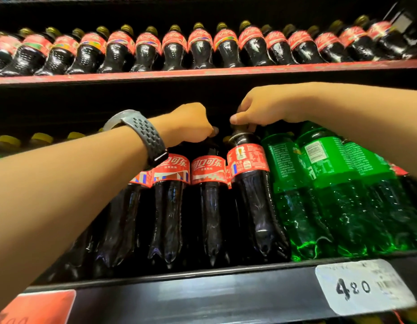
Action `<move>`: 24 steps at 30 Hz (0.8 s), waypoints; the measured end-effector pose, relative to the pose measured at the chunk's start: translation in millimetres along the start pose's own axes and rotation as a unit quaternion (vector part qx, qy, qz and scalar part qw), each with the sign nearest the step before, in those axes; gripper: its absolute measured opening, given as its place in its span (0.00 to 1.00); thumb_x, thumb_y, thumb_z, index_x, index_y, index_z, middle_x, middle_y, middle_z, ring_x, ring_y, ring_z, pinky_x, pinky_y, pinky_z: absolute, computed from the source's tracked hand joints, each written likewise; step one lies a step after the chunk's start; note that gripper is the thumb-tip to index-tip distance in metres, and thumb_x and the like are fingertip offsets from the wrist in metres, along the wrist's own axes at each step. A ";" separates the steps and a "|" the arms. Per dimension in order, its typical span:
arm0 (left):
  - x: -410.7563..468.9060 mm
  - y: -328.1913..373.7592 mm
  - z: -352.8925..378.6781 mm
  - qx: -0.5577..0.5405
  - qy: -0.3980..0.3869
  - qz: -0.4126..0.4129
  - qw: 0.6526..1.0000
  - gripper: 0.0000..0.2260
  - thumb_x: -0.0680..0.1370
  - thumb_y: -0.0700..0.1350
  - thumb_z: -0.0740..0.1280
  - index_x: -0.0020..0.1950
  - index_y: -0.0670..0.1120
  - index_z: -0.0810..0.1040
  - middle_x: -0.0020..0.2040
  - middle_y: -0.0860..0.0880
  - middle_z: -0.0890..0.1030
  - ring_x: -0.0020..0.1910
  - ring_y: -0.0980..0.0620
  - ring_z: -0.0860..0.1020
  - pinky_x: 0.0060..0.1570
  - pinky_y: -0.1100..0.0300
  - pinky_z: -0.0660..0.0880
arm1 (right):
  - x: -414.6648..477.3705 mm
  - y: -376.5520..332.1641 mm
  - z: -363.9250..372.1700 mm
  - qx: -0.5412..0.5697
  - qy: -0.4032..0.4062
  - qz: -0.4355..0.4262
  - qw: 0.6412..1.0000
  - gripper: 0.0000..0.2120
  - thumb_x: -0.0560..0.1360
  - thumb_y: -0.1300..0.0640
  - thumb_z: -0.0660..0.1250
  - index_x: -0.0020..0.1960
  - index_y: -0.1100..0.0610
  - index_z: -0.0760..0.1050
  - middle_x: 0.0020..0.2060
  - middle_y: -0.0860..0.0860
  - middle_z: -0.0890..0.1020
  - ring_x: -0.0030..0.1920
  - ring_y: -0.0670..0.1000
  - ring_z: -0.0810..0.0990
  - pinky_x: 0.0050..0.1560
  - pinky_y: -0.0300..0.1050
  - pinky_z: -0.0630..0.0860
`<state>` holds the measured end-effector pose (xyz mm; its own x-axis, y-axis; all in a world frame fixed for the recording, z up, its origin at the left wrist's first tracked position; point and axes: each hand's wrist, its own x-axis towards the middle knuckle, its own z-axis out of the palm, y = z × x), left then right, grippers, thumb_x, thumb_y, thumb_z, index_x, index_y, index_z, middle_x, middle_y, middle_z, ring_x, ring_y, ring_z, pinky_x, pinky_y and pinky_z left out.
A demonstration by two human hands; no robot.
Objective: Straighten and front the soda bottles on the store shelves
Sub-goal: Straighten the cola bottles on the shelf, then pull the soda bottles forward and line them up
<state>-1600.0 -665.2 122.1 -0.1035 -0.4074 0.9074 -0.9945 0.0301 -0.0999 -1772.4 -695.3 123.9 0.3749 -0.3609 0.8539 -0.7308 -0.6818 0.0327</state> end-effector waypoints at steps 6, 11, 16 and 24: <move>-2.9 -1.3 -3.9 -0.029 0.005 -0.008 1.000 0.17 0.77 0.53 0.68 0.51 0.39 0.80 0.47 0.42 0.81 0.47 0.44 0.79 0.37 0.58 0.69 | -1.3 -5.1 3.0 -0.019 0.069 0.010 0.997 0.26 0.66 0.34 0.71 0.52 0.53 0.80 0.46 0.50 0.81 0.47 0.52 0.79 0.40 0.44 0.72; -4.4 -2.3 -2.5 -0.014 0.009 0.003 1.000 0.18 0.78 0.54 0.65 0.51 0.39 0.81 0.46 0.43 0.81 0.45 0.45 0.78 0.36 0.58 0.69 | 1.0 0.7 5.3 0.130 0.011 0.006 0.991 0.10 0.74 0.53 0.71 0.52 0.57 0.80 0.43 0.50 0.83 0.40 0.49 0.83 0.39 0.39 0.76; -4.6 -3.2 -1.6 -0.007 0.013 0.000 1.000 0.17 0.78 0.56 0.64 0.49 0.42 0.81 0.38 0.48 0.78 0.37 0.50 0.75 0.30 0.60 0.66 | -3.8 1.4 9.0 0.142 0.017 -0.003 0.990 0.09 0.74 0.50 0.70 0.51 0.54 0.80 0.43 0.50 0.83 0.41 0.48 0.83 0.34 0.35 0.75; -12.2 -2.3 2.1 0.008 0.049 0.002 0.999 0.17 0.78 0.57 0.63 0.53 0.45 0.82 0.48 0.46 0.81 0.47 0.47 0.77 0.41 0.58 0.71 | -2.0 -0.9 15.6 0.137 0.045 0.001 0.990 0.12 0.72 0.51 0.73 0.51 0.56 0.81 0.38 0.50 0.81 0.32 0.47 0.78 0.26 0.33 0.70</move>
<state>-1596.4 -662.2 110.4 -0.1096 -0.3168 0.9421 -0.9938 0.0162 -0.1101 -1763.6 -704.0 114.0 0.3125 -0.3130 0.8969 -0.5449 -0.8325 -0.1007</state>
